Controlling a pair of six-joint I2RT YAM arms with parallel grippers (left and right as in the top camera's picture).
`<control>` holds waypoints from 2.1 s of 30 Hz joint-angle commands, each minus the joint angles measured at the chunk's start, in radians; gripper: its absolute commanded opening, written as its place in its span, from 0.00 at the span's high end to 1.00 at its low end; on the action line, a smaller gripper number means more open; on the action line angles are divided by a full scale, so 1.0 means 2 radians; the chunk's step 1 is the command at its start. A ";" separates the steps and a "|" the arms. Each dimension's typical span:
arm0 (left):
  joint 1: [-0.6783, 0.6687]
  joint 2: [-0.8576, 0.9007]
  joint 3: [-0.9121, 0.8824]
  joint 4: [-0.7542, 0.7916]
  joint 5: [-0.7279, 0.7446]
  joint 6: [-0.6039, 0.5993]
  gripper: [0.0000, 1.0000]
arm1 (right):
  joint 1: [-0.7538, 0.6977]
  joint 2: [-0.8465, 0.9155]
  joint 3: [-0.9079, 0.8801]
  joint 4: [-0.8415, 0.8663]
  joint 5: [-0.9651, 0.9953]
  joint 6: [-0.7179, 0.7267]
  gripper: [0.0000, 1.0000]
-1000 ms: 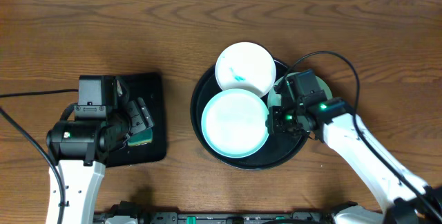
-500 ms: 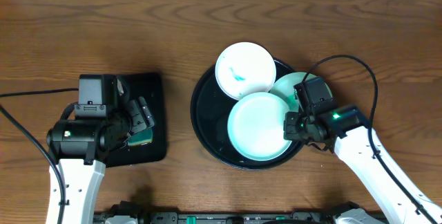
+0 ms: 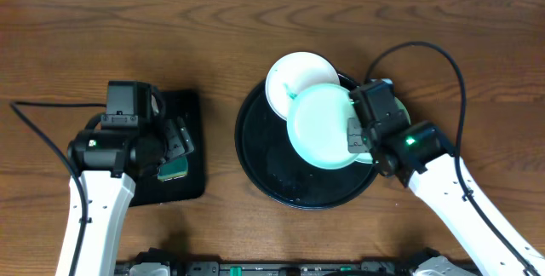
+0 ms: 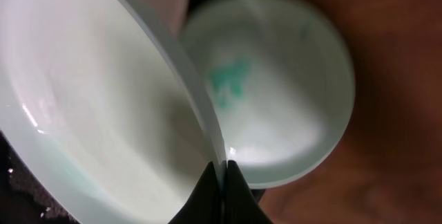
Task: Clean dirty plates on tray and stack at the side
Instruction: 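Lift the cleaned plate off the round tray with the right gripper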
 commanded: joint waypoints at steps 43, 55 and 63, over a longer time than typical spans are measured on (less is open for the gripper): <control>-0.001 0.008 0.002 0.000 0.003 0.003 0.18 | 0.348 0.104 0.038 0.051 0.594 -0.297 0.99; -0.001 0.008 0.002 -0.001 0.003 0.003 0.18 | 0.325 0.105 0.038 0.051 0.331 -0.142 0.99; -0.001 0.008 0.002 -0.001 0.003 0.005 0.18 | 0.221 0.085 0.042 0.052 0.124 0.034 0.99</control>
